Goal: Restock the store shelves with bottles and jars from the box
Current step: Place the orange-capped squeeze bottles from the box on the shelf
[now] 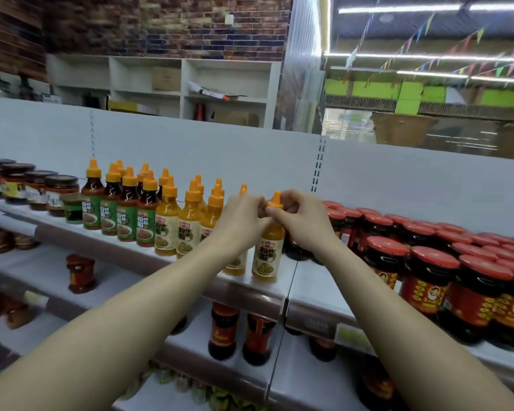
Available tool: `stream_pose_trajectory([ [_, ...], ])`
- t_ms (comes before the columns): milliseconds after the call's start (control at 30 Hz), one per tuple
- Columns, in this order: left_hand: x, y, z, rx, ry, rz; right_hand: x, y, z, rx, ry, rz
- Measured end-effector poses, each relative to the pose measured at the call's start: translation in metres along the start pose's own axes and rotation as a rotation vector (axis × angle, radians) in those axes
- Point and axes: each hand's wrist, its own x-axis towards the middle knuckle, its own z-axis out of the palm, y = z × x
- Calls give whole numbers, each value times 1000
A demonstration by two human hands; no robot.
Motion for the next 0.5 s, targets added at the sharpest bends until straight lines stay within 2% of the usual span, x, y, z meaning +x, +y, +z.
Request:
stream_pose_trajectory([
  [267,1,-13,9,19,27,-47,7,9,11,86,-54,13],
  [500,-3,-13,5,-26,14,-53,-3,-3,11,84,-35,101],
])
